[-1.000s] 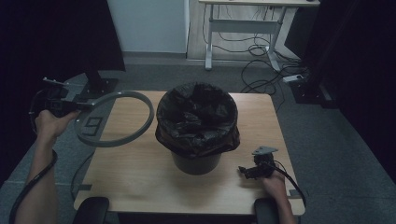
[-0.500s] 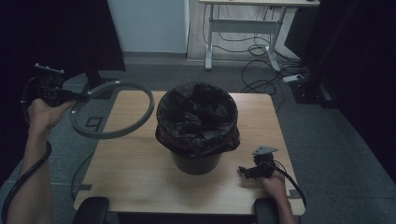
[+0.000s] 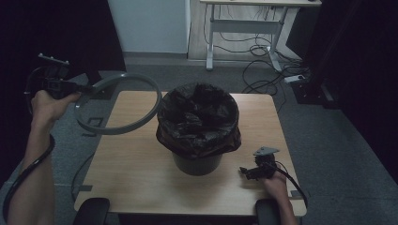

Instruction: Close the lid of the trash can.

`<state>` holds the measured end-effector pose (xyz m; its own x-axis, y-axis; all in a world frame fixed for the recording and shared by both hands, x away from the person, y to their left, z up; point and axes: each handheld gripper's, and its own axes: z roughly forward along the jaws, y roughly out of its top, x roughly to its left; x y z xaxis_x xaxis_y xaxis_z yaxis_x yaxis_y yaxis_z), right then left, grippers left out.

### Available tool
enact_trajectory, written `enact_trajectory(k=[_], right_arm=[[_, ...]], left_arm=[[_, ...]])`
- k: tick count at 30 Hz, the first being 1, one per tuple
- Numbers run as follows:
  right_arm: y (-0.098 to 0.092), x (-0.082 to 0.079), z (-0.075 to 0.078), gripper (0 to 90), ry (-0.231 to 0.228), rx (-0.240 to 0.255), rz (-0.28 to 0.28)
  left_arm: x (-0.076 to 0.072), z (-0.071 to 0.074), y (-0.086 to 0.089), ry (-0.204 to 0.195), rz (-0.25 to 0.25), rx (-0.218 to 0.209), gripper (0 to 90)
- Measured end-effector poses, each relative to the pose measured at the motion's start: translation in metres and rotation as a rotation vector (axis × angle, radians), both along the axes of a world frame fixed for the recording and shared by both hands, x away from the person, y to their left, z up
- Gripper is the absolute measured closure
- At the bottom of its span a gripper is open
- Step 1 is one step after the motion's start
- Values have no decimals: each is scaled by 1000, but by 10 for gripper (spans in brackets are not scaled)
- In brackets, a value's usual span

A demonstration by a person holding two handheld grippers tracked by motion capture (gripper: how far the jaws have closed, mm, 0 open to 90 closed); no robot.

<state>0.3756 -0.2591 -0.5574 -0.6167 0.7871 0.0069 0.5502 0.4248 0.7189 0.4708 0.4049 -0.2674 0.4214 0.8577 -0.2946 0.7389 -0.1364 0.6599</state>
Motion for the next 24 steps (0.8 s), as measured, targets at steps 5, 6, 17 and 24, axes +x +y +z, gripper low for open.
enact_trajectory(k=[5, 6, 17, 24], right_arm=[[0, 0, 0, 0, 0, 0, 0], [0, 0, 0, 0, 0, 0, 0], [0, 0, 0, 0, 0, 0, 0], [0, 0, 0, 0, 0, 0, 0]], left_arm=[[5, 5, -15, -6, -28, 6, 791], [5, 6, -18, -7, -31, 6, 791], [18, 10, -55, -8, -94, 15, 790], [26, 9, -80, -5, -137, 22, 790]])
